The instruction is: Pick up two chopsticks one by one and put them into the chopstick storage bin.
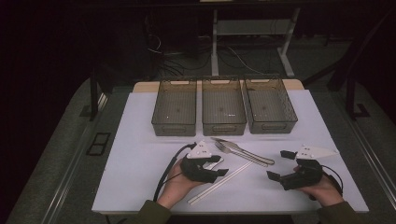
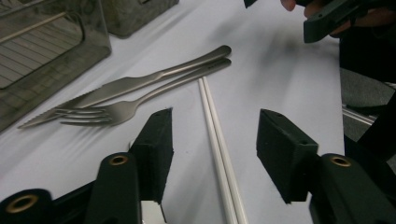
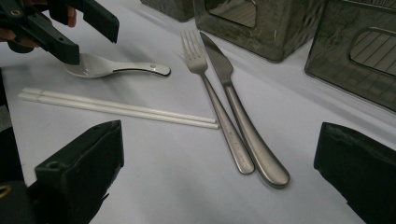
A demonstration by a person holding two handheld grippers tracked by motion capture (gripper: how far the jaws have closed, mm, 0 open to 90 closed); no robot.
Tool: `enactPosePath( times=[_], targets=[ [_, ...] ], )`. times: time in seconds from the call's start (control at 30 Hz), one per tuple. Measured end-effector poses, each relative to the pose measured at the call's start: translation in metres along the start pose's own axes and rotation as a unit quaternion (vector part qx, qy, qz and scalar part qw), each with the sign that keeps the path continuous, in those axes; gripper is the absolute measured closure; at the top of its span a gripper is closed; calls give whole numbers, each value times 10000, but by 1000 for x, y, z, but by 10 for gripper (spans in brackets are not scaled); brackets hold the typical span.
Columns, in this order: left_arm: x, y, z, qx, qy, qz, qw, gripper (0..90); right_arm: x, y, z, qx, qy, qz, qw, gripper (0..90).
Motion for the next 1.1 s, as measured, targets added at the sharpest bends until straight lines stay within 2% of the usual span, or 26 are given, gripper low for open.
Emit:
enactPosePath(
  times=[0.2,0.47,0.8,1.03,1.07,1.1],
  targets=[
    [2,-6,-6,-247,-16,-14,9997,608,0,0,0,-2,2,8,10000,16],
    [2,-14,-11,-552,-11,59,9985,712,0,0,0,-13,9,7,10000,16],
    [5,-22,-19,-828,-7,130,9965,769,0,0,0,1,5,-4,10000,16],
    [6,-25,-22,-935,3,82,9956,790,0,0,0,-4,2,2,10000,16],
    [5,-25,-22,-936,9,23,9956,790,0,0,0,-9,2,5,10000,16],
    [6,-26,-22,-946,30,89,9955,794,0,0,0,-15,3,13,10000,16]
  ],
)
Point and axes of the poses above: each handheld gripper's, and its own axes: z roughly backward along the jaws, y roughly out of its top, x roughly to its right, the point moved 5 cm from there along -z, roughly forward along the jaws, and after that the axes turned 5 degrees about z, right-handed, at the moved point
